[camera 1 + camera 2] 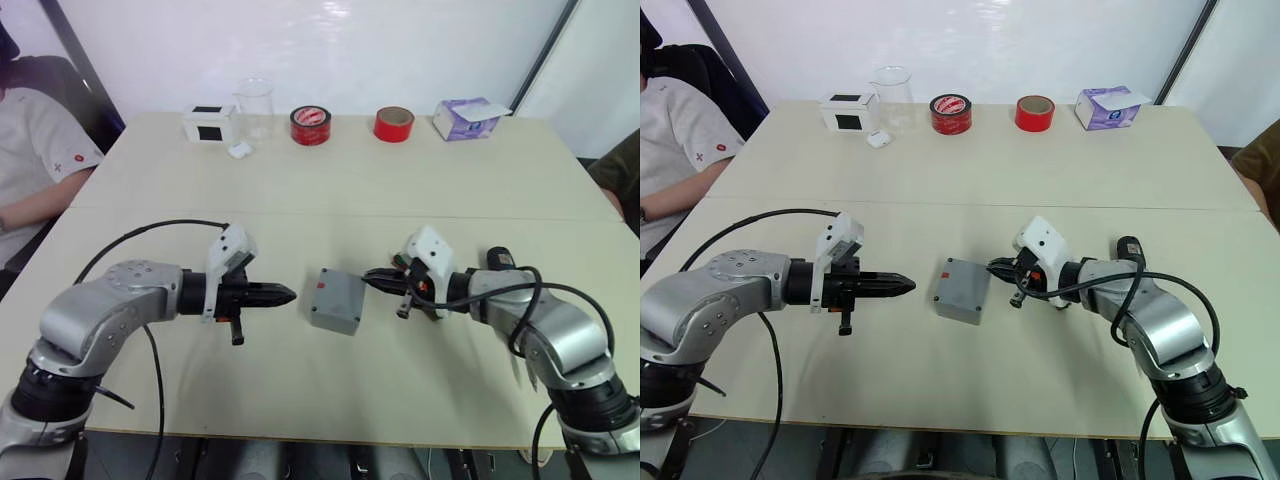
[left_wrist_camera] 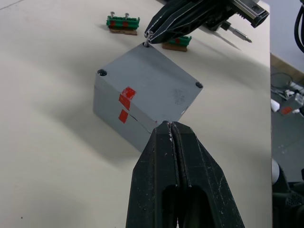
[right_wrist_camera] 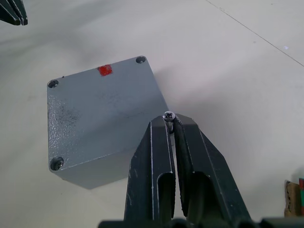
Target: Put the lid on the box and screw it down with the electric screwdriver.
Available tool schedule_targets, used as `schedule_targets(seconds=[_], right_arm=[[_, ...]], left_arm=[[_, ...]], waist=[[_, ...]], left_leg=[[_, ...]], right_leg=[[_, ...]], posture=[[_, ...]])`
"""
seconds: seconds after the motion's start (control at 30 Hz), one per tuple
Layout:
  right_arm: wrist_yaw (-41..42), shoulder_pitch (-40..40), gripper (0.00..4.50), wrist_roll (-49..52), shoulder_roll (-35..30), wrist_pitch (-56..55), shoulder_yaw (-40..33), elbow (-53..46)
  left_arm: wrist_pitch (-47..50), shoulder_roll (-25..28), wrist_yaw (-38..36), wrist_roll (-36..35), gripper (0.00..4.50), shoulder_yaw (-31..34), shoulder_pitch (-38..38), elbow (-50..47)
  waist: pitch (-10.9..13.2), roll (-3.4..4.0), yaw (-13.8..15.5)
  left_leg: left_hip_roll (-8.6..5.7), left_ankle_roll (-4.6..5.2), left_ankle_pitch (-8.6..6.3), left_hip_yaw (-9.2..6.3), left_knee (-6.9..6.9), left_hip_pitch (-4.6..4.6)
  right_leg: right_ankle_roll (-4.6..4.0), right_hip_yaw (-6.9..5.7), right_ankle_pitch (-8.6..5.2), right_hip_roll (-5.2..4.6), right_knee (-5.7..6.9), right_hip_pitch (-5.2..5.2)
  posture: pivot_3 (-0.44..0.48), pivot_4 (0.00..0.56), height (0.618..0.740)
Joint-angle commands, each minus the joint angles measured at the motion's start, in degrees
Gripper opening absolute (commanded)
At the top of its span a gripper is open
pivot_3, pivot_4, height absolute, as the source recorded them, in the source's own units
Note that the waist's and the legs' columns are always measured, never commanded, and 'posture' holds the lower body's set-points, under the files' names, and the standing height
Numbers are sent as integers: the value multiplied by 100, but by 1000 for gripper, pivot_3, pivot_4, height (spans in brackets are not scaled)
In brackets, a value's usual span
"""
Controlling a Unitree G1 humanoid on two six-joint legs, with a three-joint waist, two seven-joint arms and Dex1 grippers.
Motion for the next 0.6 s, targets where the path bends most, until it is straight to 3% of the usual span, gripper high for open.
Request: schedule_targets(seconds=[0.03,0.17,0.37,0.53,0.6], right_arm=[[34,-88,40,8,-2,-5,-15,-38],[56,-99,1289,9,-18,28,-8,-6],[42,-127,3686,70,-35,118,-150,-42],[-82,-232,3686,645,-47,730,-933,-146],[-236,-542,4304,927,-171,1205,-1506,56]], left_arm=[[-102,38,8,-54,0,129,15,-167],[-100,36,21,-52,0,136,20,-169],[-100,13,39,-88,0,186,20,-155],[-102,-284,343,-270,0,486,-157,-28],[-456,-580,944,174,0,536,-334,35]], waist=[[0,0,-1],[0,0,-1],[0,0,-2],[0,0,6],[0,0,32]], left_leg=[[0,0,0,0,0,0],[0,0,0,0,0,0],[0,0,0,0,0,0],[0,0,0,0,0,-1],[-1,0,0,0,0,-1]], right_leg=[[0,0,0,0,0,0],[0,0,0,0,0,0],[0,0,0,0,0,0],[0,0,0,-2,0,0],[0,0,0,-5,0,0]], posture=[[0,150,740],[0,150,740],[0,150,740],[0,150,740],[0,150,740]])
